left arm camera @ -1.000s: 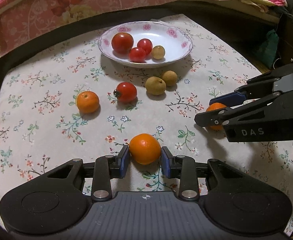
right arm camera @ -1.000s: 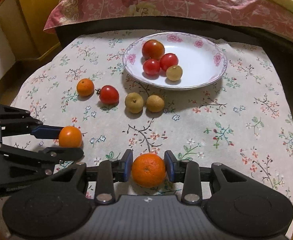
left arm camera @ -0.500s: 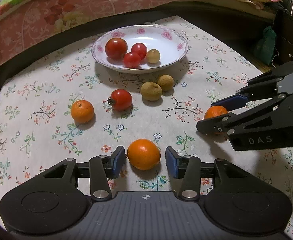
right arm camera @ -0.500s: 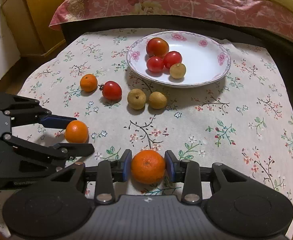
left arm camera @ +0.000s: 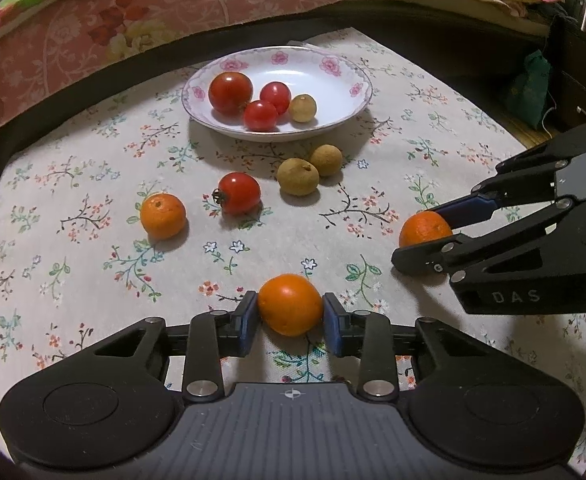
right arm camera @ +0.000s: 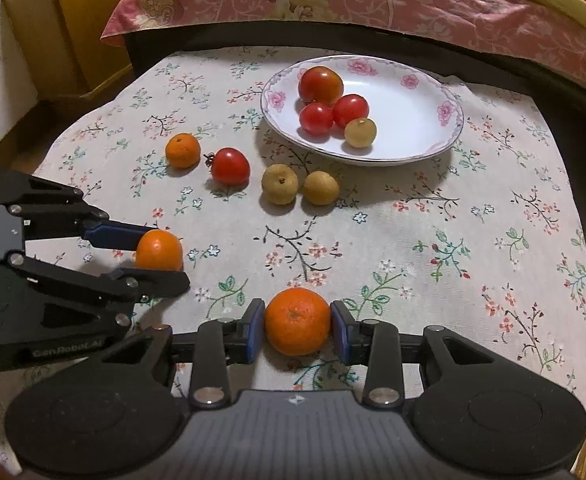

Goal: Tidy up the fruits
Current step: 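Carry both held oranges up and over to the white plate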

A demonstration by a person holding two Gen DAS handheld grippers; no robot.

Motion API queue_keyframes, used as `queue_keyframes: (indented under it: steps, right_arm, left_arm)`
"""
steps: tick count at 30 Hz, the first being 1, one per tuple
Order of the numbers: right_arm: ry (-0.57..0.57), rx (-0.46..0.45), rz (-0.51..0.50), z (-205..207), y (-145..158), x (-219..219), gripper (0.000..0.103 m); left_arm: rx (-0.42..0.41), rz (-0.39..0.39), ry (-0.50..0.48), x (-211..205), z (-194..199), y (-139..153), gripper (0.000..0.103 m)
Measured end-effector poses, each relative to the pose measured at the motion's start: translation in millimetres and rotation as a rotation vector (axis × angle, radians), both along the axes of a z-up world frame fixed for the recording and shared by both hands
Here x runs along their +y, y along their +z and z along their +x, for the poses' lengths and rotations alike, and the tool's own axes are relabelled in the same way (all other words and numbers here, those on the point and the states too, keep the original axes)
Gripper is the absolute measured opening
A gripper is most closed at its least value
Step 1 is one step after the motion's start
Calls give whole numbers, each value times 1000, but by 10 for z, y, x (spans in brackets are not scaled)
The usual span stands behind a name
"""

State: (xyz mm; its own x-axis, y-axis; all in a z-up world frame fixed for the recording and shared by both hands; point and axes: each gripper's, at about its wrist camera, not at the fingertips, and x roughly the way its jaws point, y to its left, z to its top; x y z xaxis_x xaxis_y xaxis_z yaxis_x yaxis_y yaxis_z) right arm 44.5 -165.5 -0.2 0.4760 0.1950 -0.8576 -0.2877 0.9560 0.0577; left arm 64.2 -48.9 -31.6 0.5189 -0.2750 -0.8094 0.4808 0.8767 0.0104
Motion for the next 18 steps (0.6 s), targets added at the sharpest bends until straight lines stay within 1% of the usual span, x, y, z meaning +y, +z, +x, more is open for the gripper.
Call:
queue_keyframes:
  steps: [3,13,18]
  right_arm:
    - [-4,-1,12,24,29,16,35]
    - [-31,-48,29,169,229,58,35]
    - [-43,-60,37,208,255,55,35]
  left_arm:
    - [-14,-15,11,22,23,60,42]
    - [-53,-55,46,39,200,225,42]
    - [-66,-73,55,29,275,288,42]
